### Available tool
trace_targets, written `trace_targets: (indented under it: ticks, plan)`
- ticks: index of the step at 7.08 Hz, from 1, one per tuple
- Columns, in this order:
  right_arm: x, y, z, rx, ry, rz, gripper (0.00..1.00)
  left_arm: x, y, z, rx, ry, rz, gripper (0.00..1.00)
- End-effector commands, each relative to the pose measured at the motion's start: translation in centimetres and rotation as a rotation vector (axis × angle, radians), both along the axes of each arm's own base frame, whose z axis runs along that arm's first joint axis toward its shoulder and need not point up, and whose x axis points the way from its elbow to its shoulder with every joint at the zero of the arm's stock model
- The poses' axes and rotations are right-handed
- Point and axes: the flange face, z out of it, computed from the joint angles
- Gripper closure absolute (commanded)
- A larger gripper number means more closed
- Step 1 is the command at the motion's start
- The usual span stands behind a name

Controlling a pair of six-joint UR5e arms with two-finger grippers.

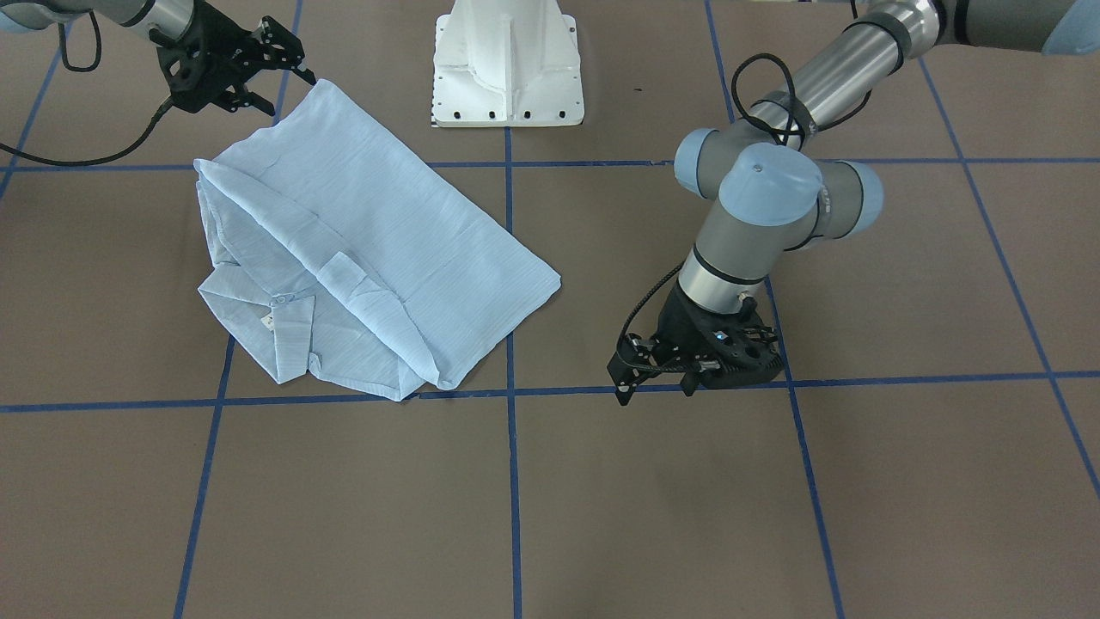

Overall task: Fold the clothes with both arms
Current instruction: 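Drag the shirt with the right gripper, rotating it on the table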

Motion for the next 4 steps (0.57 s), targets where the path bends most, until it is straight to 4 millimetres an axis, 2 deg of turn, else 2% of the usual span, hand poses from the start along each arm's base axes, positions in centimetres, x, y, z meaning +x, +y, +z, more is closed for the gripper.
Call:
trace_targets:
  ticks: [1, 2, 3, 4]
  plan:
    - [3.9, -4.7, 2.5, -0.031, 0.024, 0.119, 0.0, 3.8, 8.8, -4.6, -0.087, 0.028, 0.076, 0.0]
    - [5.4, -7.3, 3.7, -0.039, 0.033, 0.175, 0.0, 6.4, 12.7, -4.5, -0.156, 0.046, 0.102, 0.0]
    - [6.2, -8.3, 4.5, -0.005, 0.05, 0.197, 0.0, 8.5, 15.2, -4.2, -0.205, 0.049, 0.103, 0.01]
    - [6.4, -9.1, 5.9, 0.033, 0.077, 0.206, 0.0, 9.9, 16.5, -3.8, -0.232, -0.015, 0.093, 0.01]
